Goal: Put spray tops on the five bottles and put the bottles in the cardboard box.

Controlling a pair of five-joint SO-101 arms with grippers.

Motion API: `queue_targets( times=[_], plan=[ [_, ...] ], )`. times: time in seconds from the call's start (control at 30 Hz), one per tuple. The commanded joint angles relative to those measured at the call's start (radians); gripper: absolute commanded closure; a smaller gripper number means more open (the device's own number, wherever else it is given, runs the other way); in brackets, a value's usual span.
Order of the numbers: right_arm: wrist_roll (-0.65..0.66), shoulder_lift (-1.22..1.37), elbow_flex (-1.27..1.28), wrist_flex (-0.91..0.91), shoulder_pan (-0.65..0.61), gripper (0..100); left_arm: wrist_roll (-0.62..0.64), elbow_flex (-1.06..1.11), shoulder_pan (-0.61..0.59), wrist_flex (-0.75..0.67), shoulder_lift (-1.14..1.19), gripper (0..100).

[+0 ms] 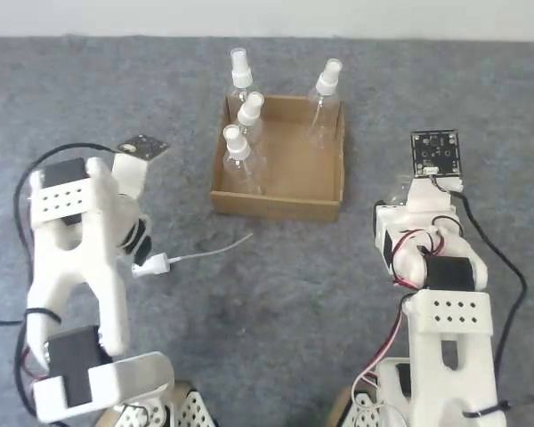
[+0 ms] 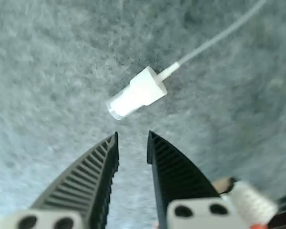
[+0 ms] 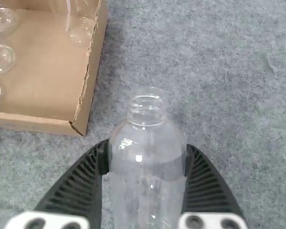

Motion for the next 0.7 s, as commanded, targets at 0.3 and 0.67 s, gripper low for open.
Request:
queue_targets(
  times=[0.3, 0.67],
  plan=[
    [0.0, -0.038, -0.008, -0.022, 0.007, 91.6, 0.921, -0.042, 0.011, -0.011, -0.008, 91],
    [0.0, -0.038, -0.008, -0.022, 0.007, 91.5, 1.392, 0.091, 0.121, -0.034, -0.008, 96]
  ],
)
